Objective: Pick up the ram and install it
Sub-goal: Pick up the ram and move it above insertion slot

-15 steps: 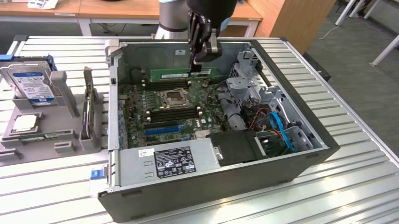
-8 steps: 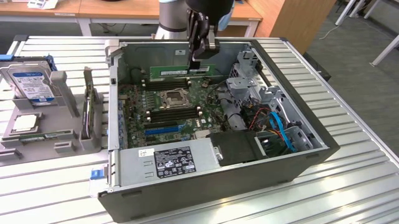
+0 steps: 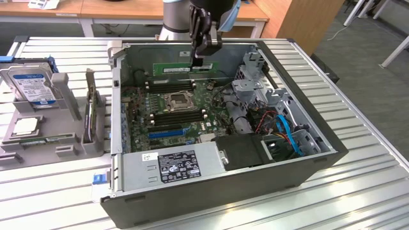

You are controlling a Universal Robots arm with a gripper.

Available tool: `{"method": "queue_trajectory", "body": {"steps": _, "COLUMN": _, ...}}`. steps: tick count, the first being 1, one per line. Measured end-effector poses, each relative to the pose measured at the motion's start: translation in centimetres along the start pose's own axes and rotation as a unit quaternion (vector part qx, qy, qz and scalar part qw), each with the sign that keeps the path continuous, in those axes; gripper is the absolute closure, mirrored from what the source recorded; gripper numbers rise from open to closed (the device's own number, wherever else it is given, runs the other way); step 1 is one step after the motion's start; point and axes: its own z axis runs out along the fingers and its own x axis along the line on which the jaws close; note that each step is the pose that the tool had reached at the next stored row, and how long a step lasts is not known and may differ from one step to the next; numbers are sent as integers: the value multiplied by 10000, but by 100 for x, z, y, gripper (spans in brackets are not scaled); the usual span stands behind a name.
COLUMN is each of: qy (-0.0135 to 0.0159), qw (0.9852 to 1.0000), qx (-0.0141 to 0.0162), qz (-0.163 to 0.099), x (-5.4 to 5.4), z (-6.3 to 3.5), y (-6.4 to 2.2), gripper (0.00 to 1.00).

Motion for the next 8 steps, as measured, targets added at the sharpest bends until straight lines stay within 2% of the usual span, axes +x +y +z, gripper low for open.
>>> {"method": "queue_trajectory", "body": {"steps": 8, "qy": 0, "qw": 10000, "qx": 0, "qz": 0, "x": -164, "z": 16, "y": 0, "gripper": 88}}
